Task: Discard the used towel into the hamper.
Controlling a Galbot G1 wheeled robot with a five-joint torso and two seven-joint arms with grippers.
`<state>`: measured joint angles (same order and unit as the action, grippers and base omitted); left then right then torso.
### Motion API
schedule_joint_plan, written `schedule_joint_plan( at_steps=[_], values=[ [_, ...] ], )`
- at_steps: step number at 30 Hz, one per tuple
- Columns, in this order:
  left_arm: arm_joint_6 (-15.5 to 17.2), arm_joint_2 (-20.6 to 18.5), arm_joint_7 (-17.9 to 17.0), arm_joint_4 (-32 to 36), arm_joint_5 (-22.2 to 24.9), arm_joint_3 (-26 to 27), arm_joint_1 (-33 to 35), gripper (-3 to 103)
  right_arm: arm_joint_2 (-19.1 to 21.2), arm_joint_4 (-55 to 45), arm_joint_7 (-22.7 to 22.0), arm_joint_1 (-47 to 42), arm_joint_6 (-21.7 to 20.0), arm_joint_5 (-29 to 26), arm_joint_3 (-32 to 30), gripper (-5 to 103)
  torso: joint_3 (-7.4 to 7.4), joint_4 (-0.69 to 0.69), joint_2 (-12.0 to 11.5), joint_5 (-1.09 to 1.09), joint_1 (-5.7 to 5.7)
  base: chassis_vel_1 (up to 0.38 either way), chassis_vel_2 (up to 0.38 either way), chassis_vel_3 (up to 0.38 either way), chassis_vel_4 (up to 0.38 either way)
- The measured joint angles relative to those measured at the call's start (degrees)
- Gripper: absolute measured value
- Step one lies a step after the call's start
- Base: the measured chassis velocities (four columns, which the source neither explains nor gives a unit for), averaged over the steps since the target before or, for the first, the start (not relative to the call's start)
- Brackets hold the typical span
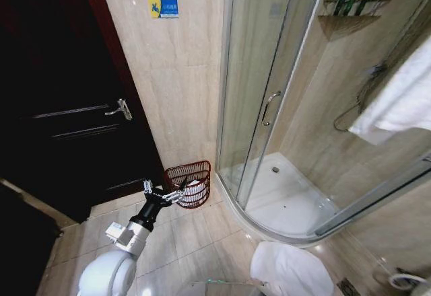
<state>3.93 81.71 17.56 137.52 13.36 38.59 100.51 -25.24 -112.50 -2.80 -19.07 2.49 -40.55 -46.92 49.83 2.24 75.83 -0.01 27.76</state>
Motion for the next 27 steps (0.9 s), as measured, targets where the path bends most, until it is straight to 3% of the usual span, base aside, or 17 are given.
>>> schedule_joint_plan(
  at_steps=[5, 8, 9, 16, 27],
  values=[
    [0.00, 0.00, 0.00, 0.00, 0.00, 0.00, 0.00, 100, 0.23, -2.23, 0.54, -5.90, 2.52, 0.19, -4.71, 7, 0.00, 0.00, 0.00, 0.00, 0.00, 0.000, 0.000, 0.000, 0.000],
    [0.00, 0.00, 0.00, 0.00, 0.00, 0.00, 0.00, 100, -0.36, -4.99, 1.23, -16.15, 3.03, -0.32, -12.89, 7, 0.00, -0.01, 0.00, 0.02, 0.00, 0.000, 0.000, 0.000, 0.000],
    [0.00, 0.00, 0.00, 0.00, 0.00, 0.00, 0.00, 100, -0.36, -4.99, 1.23, -16.15, 3.03, -0.32, -12.89, 7, 0.00, -0.01, 0.00, 0.02, 0.00, 0.000, 0.000, 0.000, 0.000],
    [0.00, 0.00, 0.00, 0.00, 0.00, 0.00, 0.00, 100, -5.66, -9.34, 4.18, -38.37, 4.06, -2.62, -27.79, 7, 0.00, -0.02, 0.00, 0.02, 0.00, 0.000, 0.000, 0.000, 0.000],
    [0.00, 0.00, 0.00, 0.00, 0.00, 0.00, 0.00, 100, -16.48, -13.34, 5.44, -51.50, 8.17, 0.20, -30.19, 7, 0.00, -0.01, 0.01, 0.00, 0.01, 0.000, 0.000, 0.000, 0.000]
  ],
)
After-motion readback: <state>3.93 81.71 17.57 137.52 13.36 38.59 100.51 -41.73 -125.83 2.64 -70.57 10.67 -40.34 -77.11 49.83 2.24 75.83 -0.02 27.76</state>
